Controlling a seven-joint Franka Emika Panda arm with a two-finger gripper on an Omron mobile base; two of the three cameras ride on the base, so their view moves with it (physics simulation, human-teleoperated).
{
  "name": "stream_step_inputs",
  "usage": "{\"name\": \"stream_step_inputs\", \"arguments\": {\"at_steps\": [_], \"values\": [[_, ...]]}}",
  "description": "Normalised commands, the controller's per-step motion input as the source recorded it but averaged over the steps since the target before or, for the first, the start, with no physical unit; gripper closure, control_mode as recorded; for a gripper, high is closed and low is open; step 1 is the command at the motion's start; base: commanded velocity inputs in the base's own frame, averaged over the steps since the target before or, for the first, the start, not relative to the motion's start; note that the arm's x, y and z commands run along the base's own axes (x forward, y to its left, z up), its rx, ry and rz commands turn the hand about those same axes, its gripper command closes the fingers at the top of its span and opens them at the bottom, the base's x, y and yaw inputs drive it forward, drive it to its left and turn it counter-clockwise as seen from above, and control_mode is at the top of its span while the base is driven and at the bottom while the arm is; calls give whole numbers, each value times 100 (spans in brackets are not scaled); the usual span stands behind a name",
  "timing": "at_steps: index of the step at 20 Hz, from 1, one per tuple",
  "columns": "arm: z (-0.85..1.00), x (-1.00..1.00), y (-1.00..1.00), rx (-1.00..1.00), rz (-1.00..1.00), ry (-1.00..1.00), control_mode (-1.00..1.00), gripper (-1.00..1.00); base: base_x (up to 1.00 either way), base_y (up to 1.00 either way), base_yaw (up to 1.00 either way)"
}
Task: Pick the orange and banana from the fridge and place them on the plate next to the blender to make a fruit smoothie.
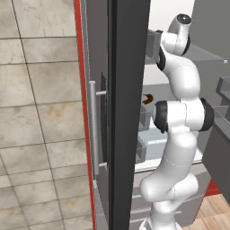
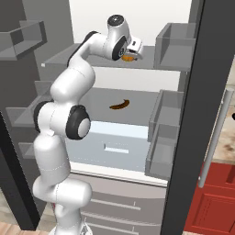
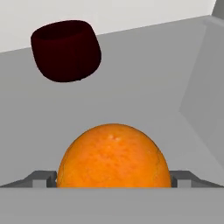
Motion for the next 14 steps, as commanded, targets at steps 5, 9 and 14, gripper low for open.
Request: {"name": "stream_step_inputs", "arguments": {"at_steps": [5, 9, 14], "values": [[-33, 0, 0, 0, 0, 1, -100, 100, 0, 0, 0], [-3, 2, 0, 0, 0, 0, -100, 100, 0, 0, 0], [-9, -6, 0, 0, 0, 0, -100, 100, 0, 0, 0]]}}
